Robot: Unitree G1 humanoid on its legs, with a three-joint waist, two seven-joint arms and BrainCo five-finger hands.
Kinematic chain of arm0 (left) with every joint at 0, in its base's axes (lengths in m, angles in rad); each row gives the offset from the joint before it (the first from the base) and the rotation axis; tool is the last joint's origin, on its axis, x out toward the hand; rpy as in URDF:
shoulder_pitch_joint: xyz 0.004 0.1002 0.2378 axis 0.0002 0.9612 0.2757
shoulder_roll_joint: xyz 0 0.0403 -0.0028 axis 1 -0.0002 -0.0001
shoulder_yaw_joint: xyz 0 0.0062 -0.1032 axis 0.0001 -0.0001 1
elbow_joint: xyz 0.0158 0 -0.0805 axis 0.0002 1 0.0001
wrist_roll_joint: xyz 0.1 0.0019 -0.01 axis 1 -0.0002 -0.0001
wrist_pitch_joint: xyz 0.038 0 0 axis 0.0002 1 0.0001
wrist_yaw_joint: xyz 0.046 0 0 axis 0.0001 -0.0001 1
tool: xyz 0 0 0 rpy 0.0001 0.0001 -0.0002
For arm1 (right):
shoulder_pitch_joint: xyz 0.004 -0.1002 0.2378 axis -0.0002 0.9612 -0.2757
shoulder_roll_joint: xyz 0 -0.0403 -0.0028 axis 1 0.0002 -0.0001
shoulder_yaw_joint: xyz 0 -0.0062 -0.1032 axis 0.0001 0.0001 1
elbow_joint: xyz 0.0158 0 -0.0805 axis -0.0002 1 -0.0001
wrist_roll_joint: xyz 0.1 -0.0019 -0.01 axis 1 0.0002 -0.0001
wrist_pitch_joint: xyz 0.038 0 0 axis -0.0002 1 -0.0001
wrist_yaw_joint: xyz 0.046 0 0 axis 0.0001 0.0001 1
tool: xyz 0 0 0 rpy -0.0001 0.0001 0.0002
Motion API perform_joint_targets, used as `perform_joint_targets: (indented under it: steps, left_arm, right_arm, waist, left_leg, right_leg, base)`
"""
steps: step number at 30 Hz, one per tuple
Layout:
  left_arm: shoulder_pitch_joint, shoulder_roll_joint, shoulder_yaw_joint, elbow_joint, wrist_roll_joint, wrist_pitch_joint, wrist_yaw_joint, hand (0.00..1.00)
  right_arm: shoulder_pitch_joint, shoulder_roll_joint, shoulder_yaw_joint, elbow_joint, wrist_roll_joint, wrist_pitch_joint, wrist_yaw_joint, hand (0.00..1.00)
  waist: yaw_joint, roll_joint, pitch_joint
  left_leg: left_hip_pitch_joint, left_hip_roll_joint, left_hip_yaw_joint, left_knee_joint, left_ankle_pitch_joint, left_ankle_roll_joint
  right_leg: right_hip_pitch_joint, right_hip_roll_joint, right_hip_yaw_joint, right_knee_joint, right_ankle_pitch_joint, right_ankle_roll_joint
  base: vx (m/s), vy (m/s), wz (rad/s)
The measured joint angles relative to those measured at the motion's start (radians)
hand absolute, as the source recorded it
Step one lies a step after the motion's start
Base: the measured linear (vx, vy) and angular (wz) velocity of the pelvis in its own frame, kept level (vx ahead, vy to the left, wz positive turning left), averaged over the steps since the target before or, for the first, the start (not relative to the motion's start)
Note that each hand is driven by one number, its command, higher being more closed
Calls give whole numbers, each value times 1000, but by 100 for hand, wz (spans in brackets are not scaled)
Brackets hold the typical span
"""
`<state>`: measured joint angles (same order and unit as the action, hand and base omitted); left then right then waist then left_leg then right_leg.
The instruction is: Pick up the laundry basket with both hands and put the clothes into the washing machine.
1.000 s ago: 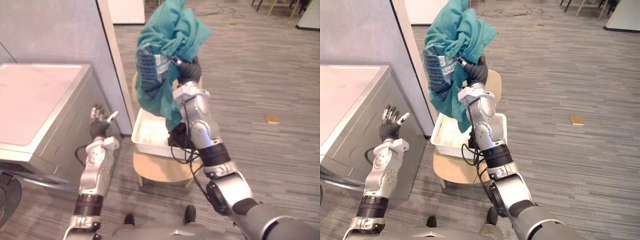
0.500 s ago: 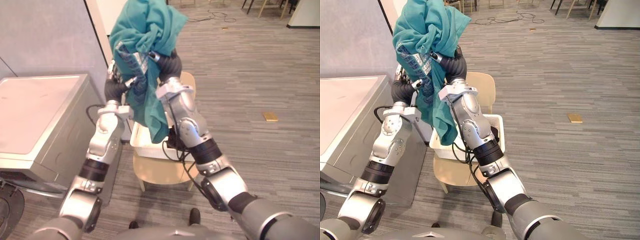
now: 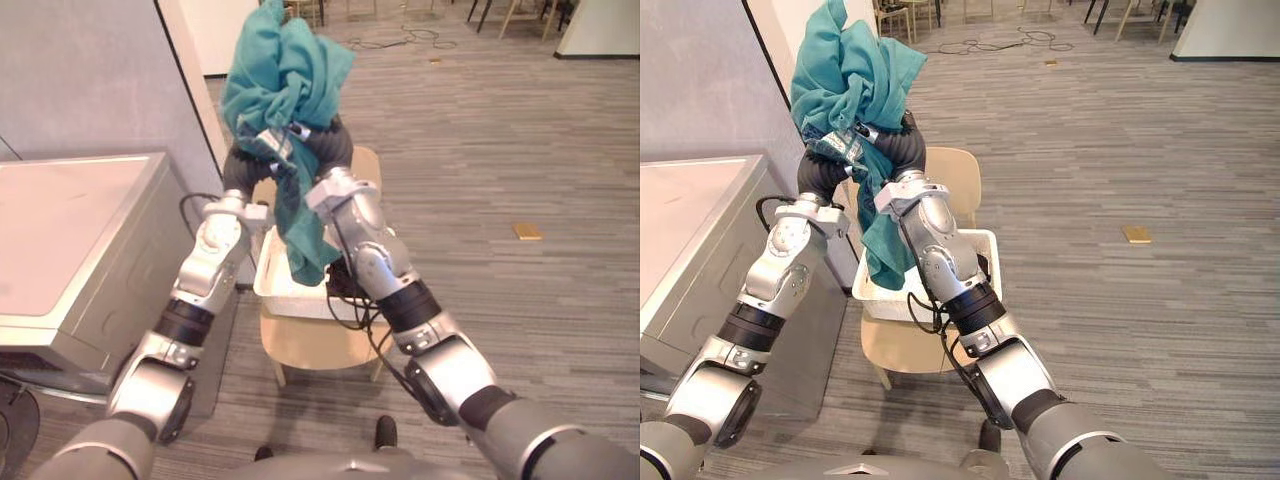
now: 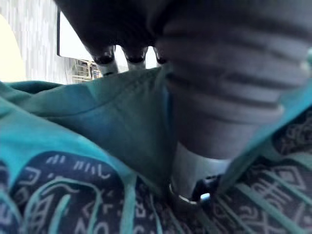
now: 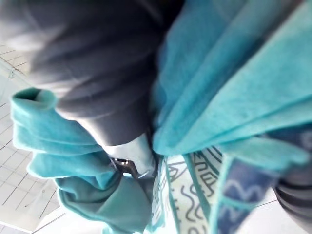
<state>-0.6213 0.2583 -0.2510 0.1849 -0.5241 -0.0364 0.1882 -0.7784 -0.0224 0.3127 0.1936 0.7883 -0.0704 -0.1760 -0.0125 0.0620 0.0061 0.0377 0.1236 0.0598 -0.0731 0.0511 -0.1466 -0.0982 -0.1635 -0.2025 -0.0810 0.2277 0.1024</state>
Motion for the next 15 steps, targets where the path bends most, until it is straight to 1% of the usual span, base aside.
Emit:
perform_joint_targets:
  steps: [2,4,10,15]
  left_arm:
    - [-22,1,-11,27,-19,10,0,100]
    - [-27,21,-10,39,-21,21,2,100]
    - [-27,32,-11,41,-23,22,2,100]
    - [-27,17,-12,41,-24,29,11,100]
  right_arm:
    - [9,-2,0,17,3,-2,0,100]
    - [22,-2,9,18,10,-7,11,100]
    - [30,-3,27,19,10,-12,22,100]
    - [41,-3,28,18,11,-17,23,100]
  waist:
    - [-2,-10,-6]
    - [-13,-15,-9]
    - [-19,-15,-9]
    - [-21,-15,-9]
  left_leg:
    - [0,0,0,0,0,0]
    - [1,0,1,0,0,0]
    - [1,0,0,0,0,0]
    - [1,1,-4,0,0,0]
  right_leg:
    - [0,0,1,0,0,0]
    - [0,0,2,0,0,0]
    - [1,0,-1,0,0,0]
    - [5,0,-4,0,0,0]
  base:
    - [0,0,0]
    - [0,0,0]
    - [0,0,0]
    - [0,0,0]
